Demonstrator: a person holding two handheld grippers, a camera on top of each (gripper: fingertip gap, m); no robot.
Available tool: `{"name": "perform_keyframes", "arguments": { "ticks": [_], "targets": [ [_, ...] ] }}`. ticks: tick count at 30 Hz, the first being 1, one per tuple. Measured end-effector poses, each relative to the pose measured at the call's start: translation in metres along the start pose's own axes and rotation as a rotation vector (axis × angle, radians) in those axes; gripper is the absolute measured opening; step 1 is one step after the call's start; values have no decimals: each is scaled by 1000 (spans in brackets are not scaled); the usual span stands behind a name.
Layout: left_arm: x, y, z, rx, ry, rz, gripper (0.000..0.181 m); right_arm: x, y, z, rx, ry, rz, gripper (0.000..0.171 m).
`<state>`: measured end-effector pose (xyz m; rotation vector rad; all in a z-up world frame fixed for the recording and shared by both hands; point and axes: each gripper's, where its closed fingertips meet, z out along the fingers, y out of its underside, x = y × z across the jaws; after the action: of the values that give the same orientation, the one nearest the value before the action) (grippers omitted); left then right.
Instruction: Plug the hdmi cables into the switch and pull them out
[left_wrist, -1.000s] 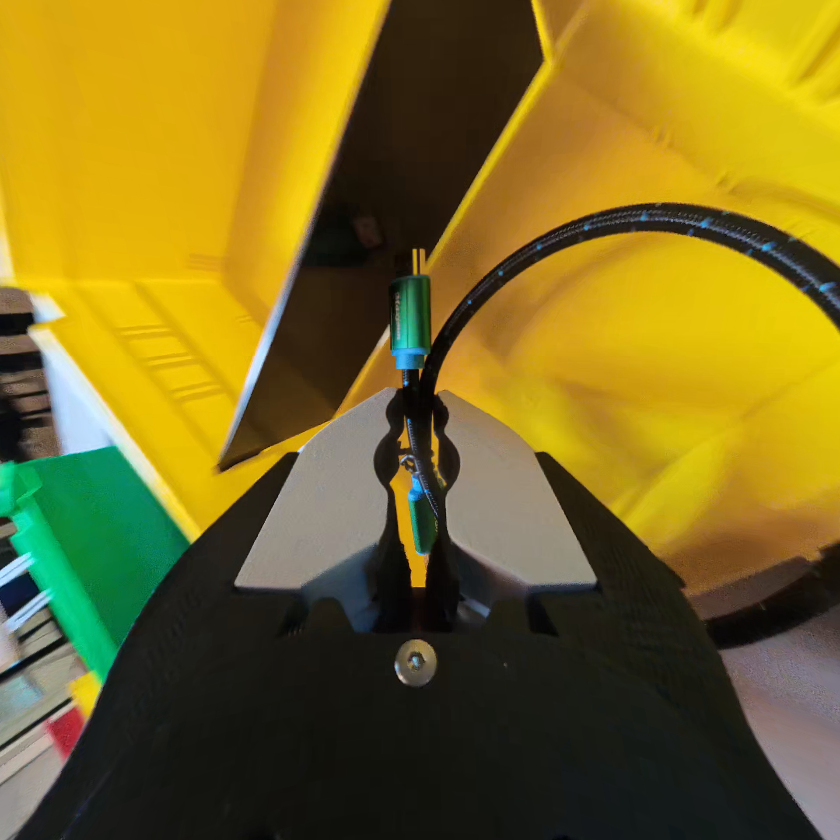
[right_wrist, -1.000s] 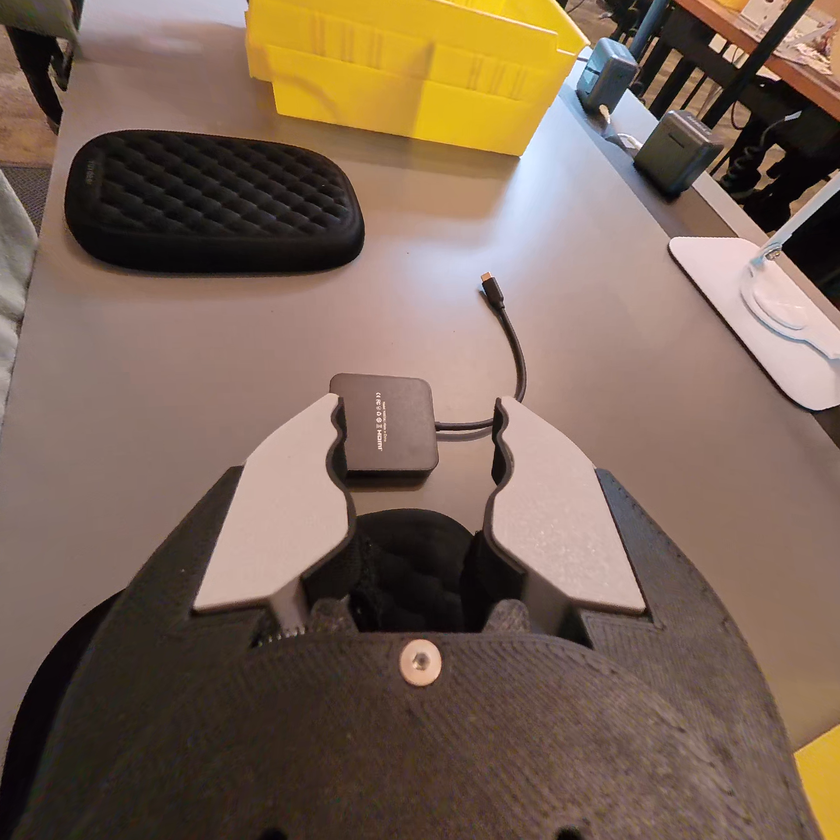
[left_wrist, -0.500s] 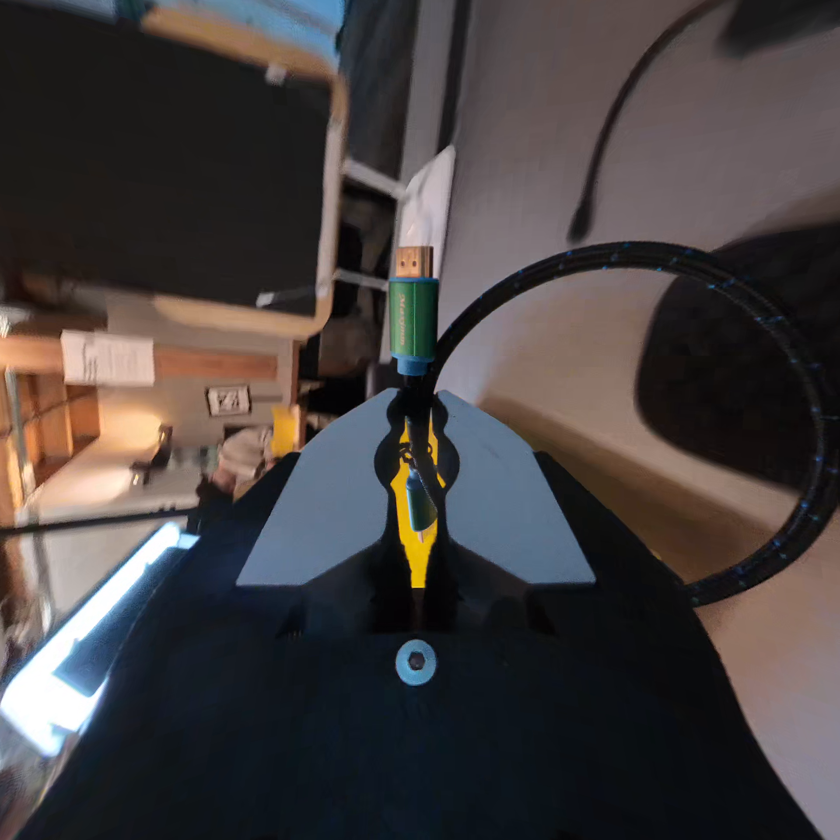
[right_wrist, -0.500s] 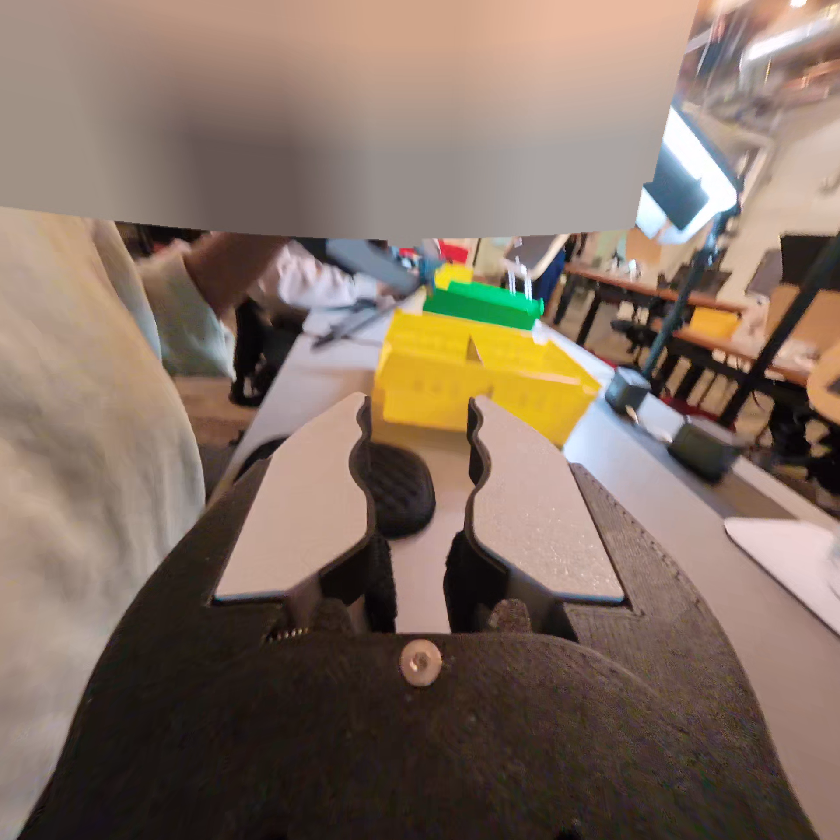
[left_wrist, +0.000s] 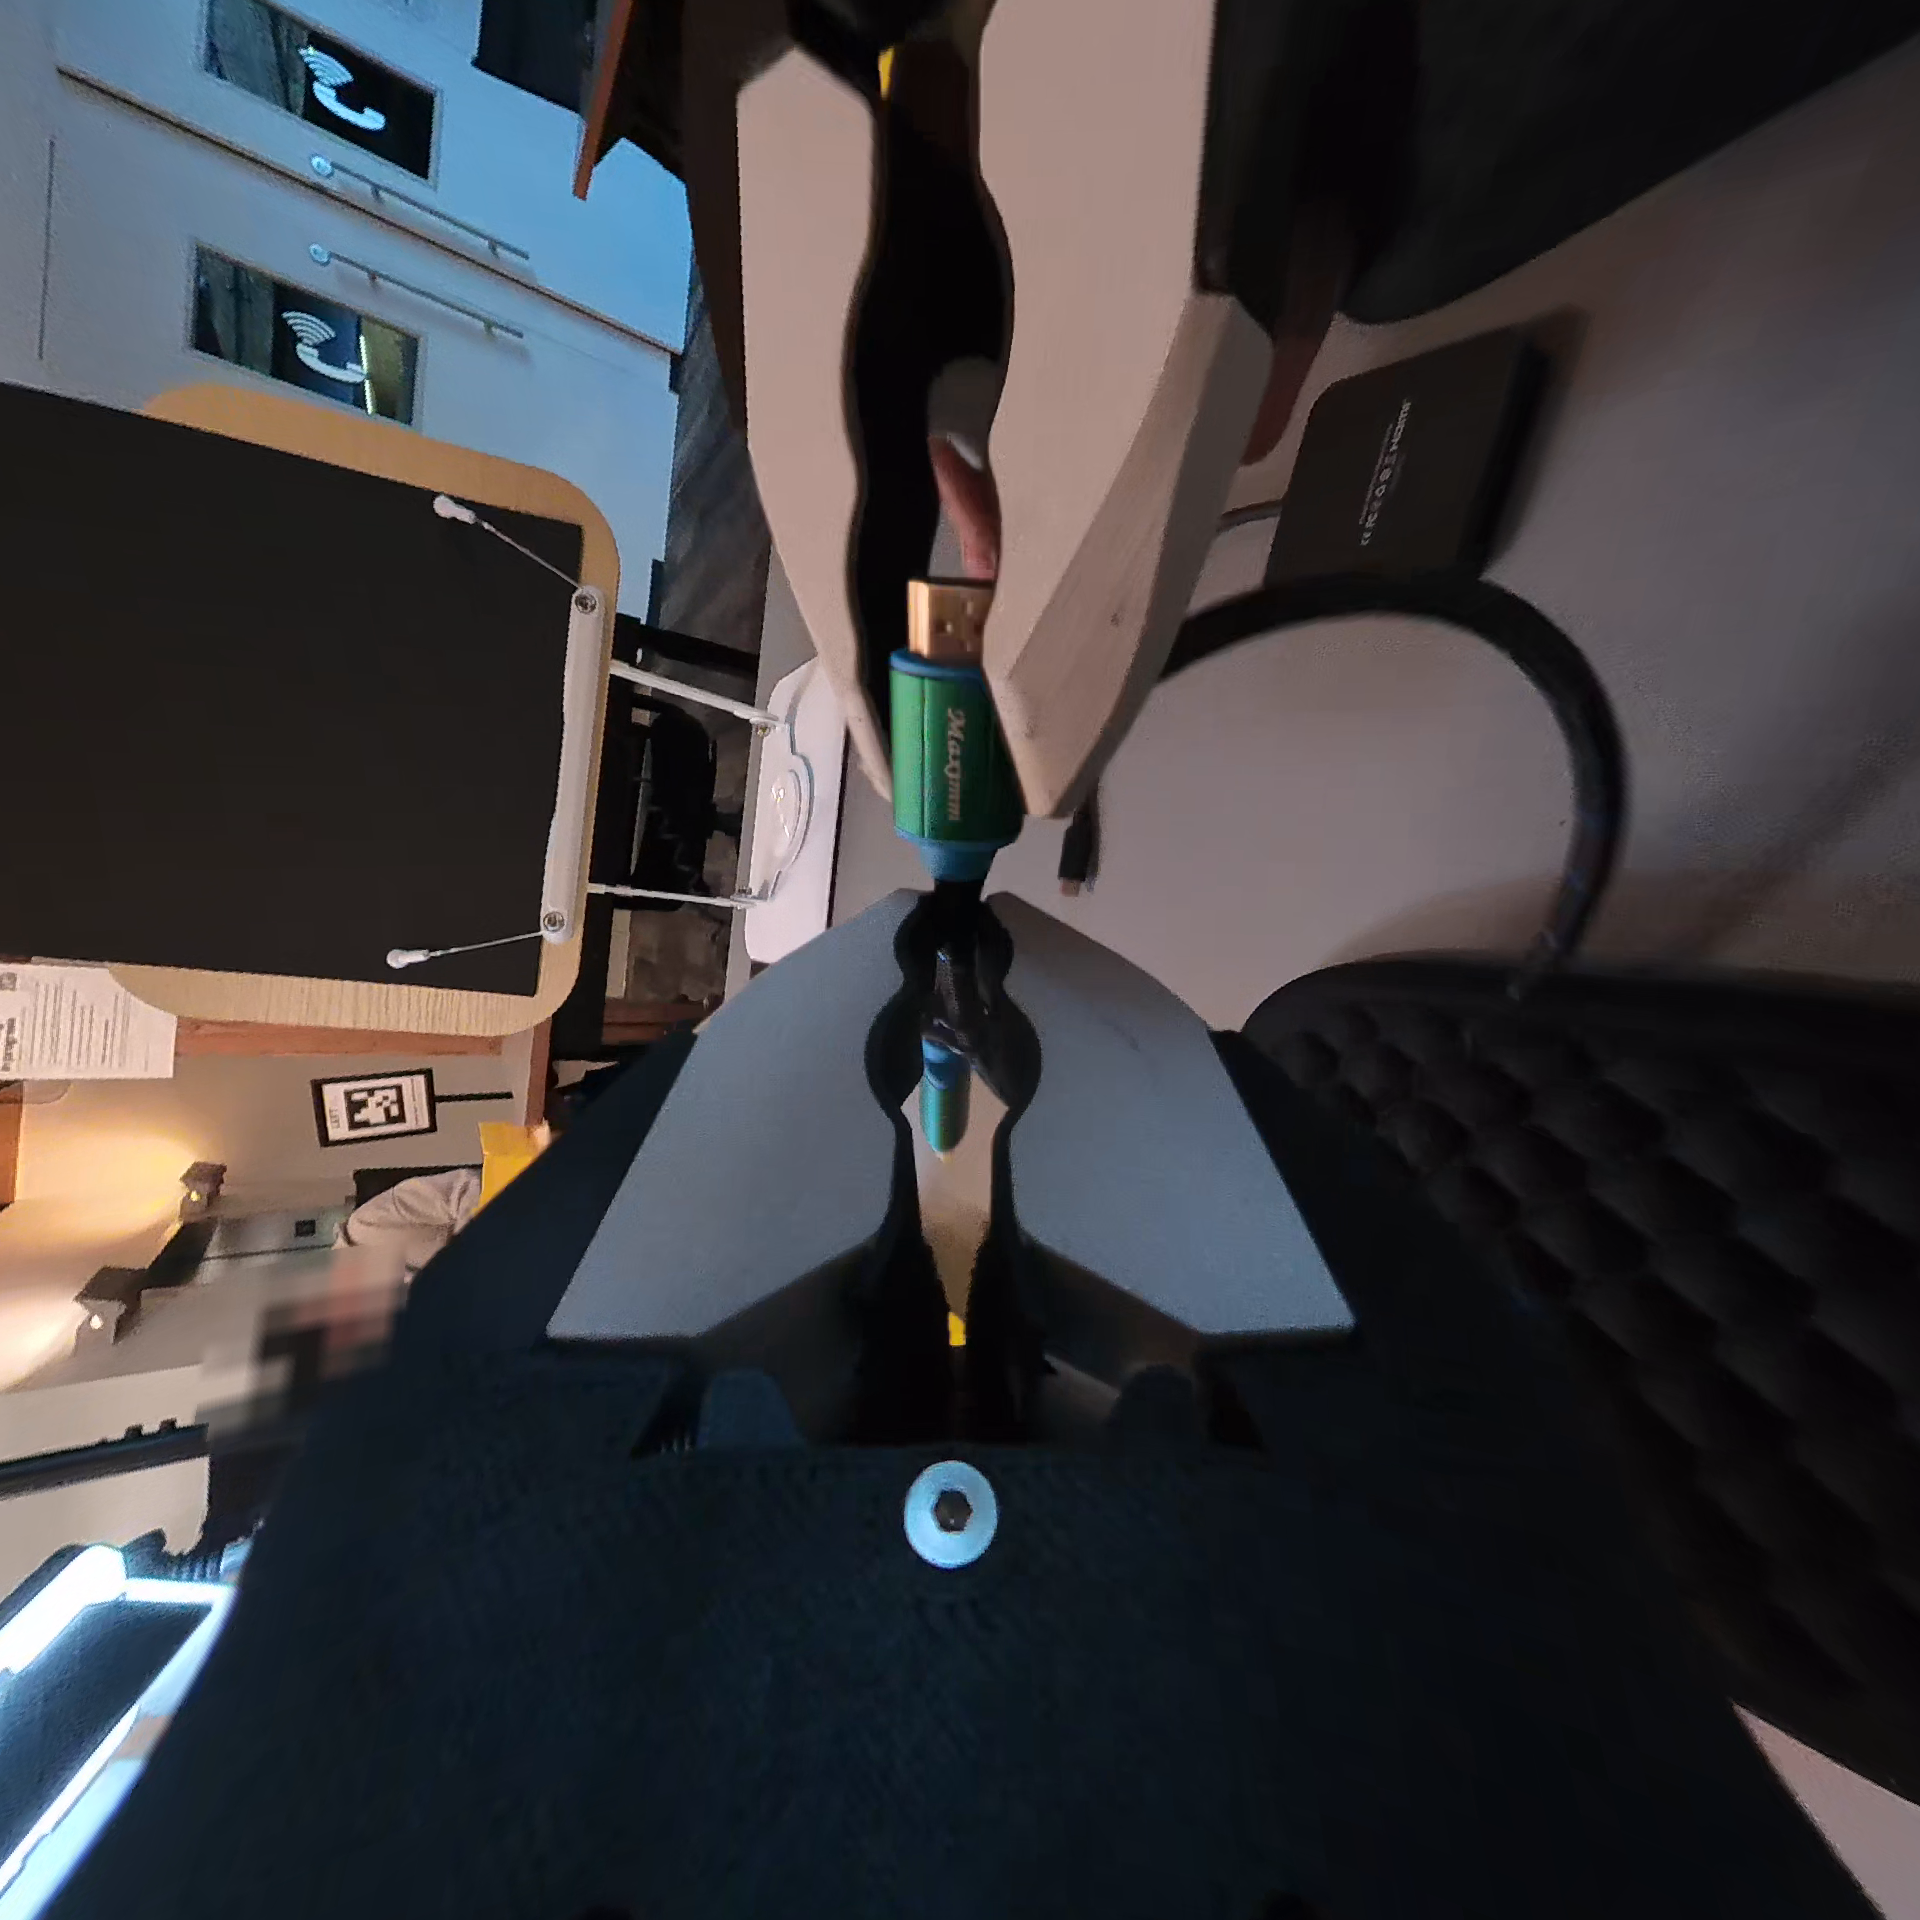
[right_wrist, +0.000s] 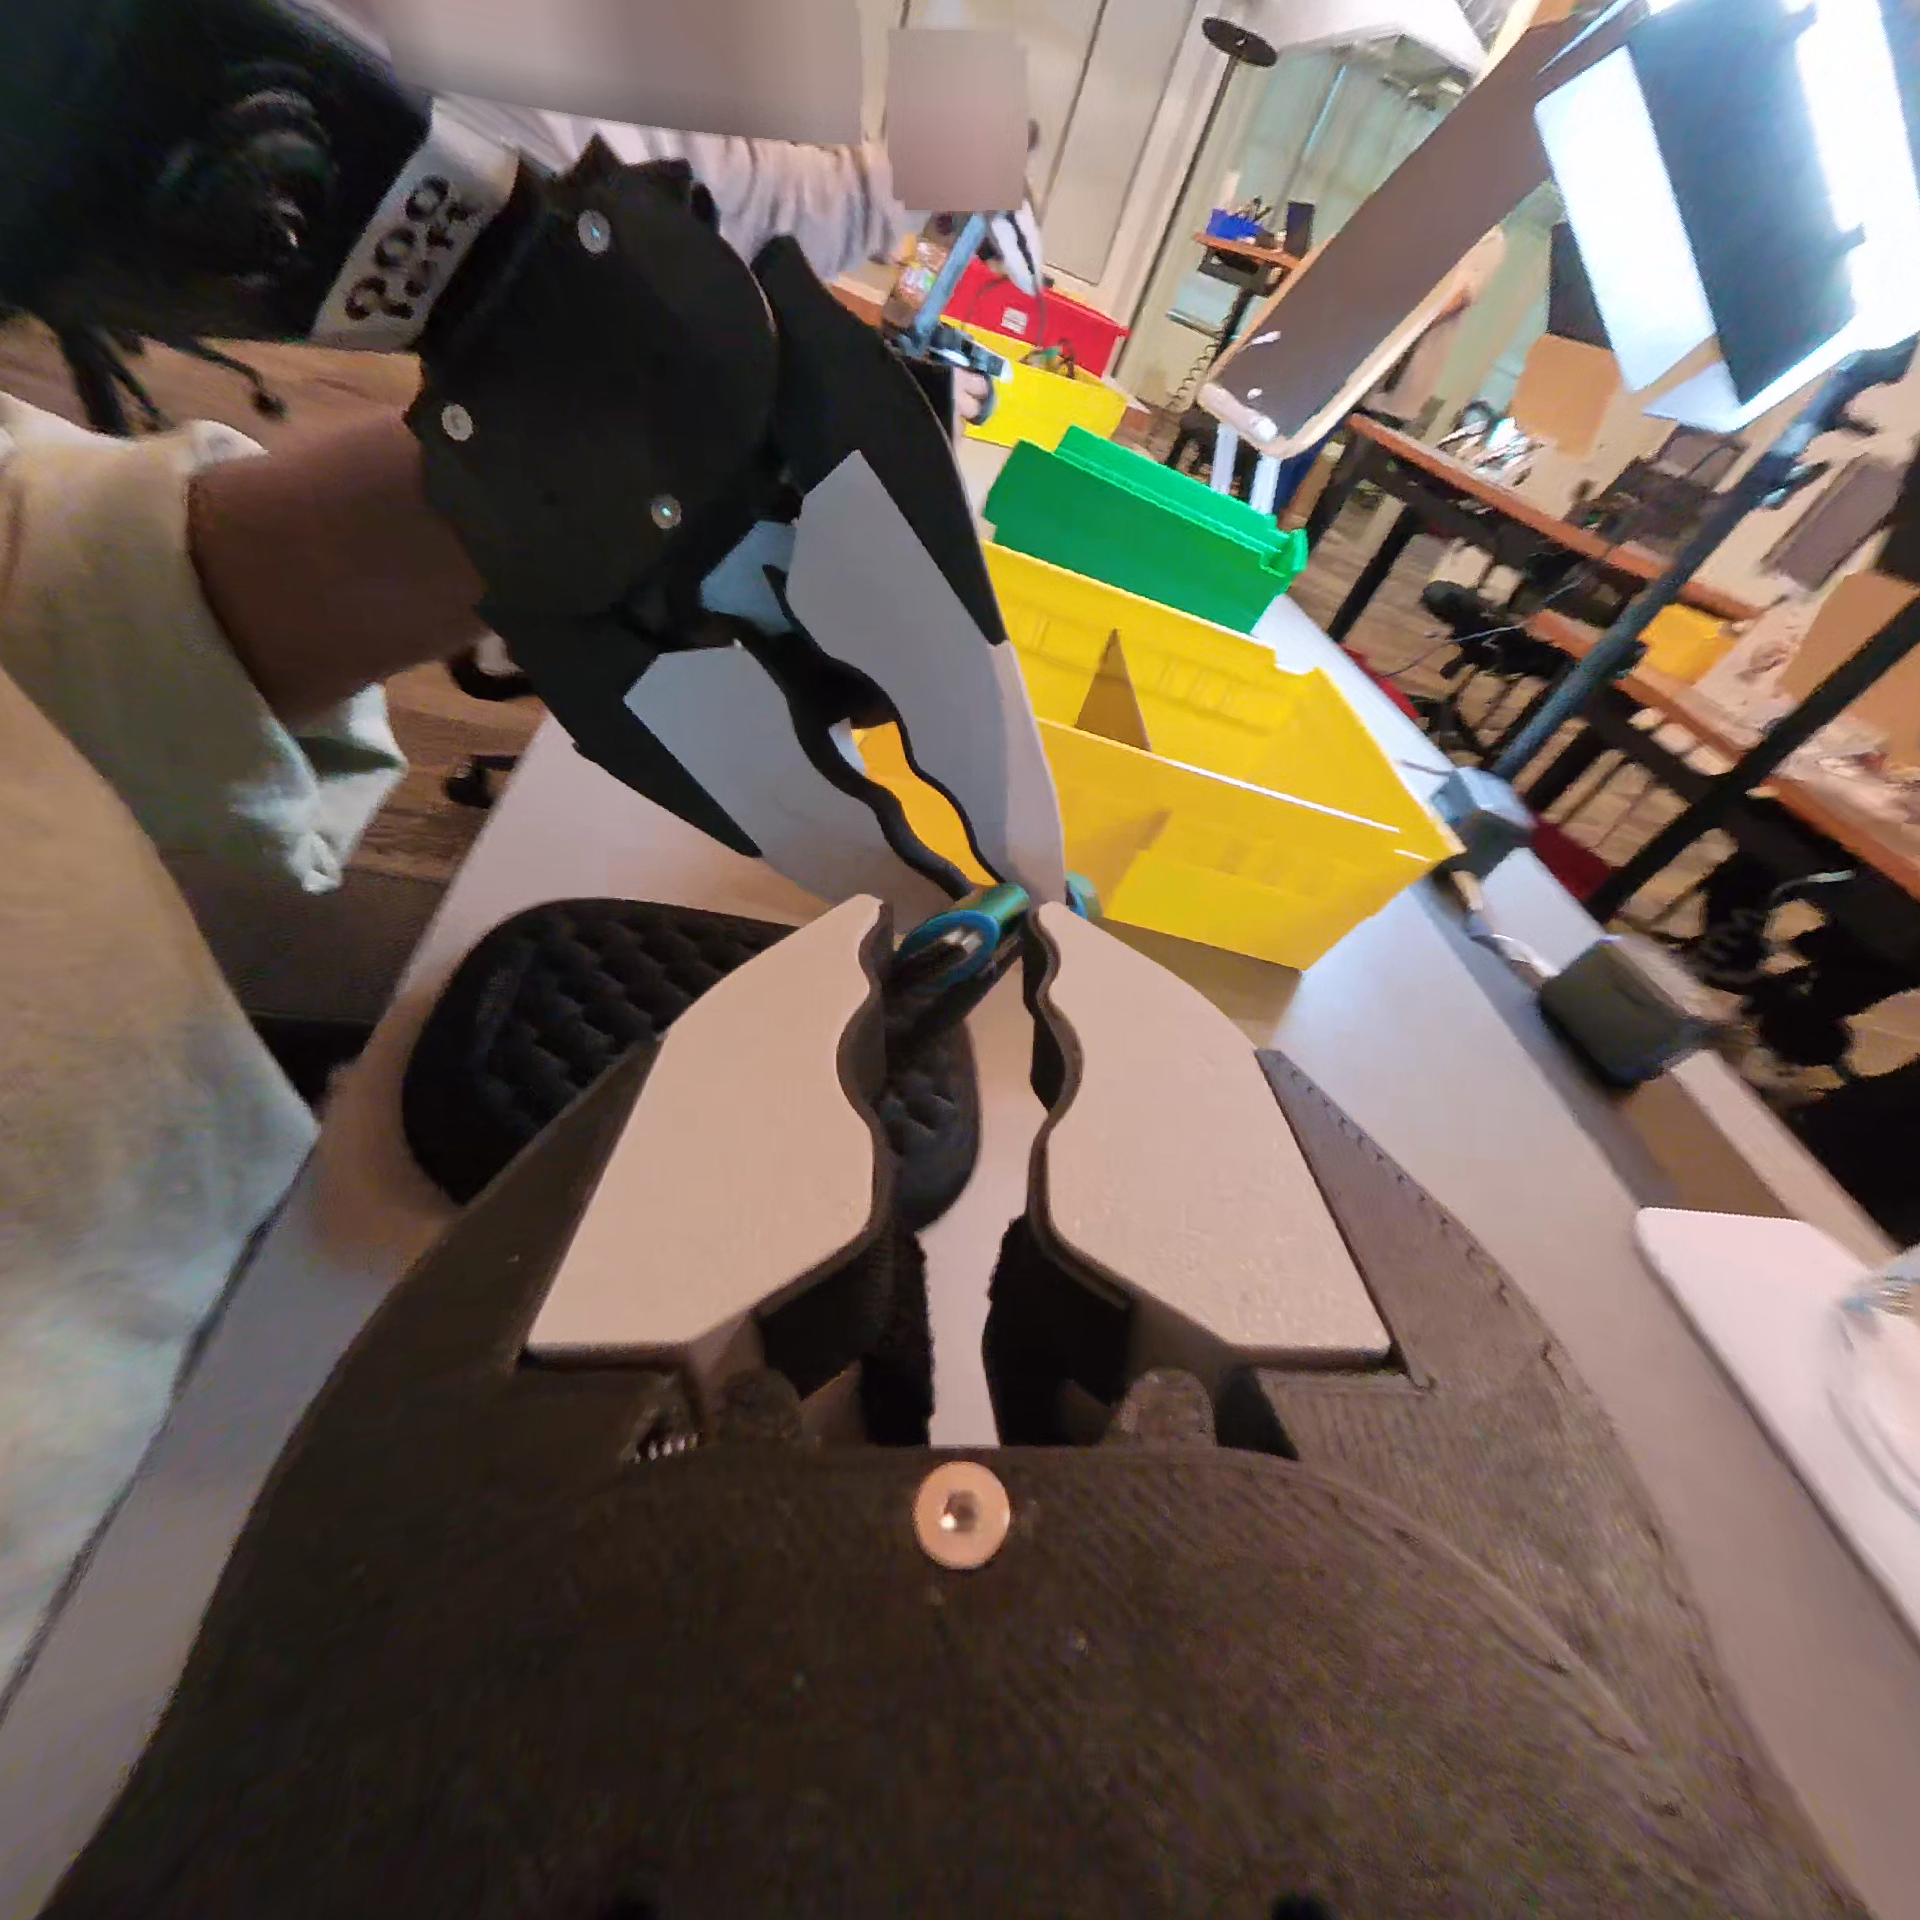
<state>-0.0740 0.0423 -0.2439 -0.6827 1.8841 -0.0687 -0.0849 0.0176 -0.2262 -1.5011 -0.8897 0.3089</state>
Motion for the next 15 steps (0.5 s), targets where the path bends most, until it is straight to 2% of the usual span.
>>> {"name": "perform_keyframes", "arguments": {
  "ticks": [3, 5, 15],
  "targets": [
    [-2, 4, -3, 3, -7, -36, 7, 9, 7, -4, -65, 81, -116, 16],
    [-5, 3, -8, 45, -15, -64, 7, 9, 4, -10, -38, 74, -125, 14],
    [-10, 13, -40, 119, 10, -234, 7, 6, -5, -47, 130, -14, 85, 12]
  ]
}}
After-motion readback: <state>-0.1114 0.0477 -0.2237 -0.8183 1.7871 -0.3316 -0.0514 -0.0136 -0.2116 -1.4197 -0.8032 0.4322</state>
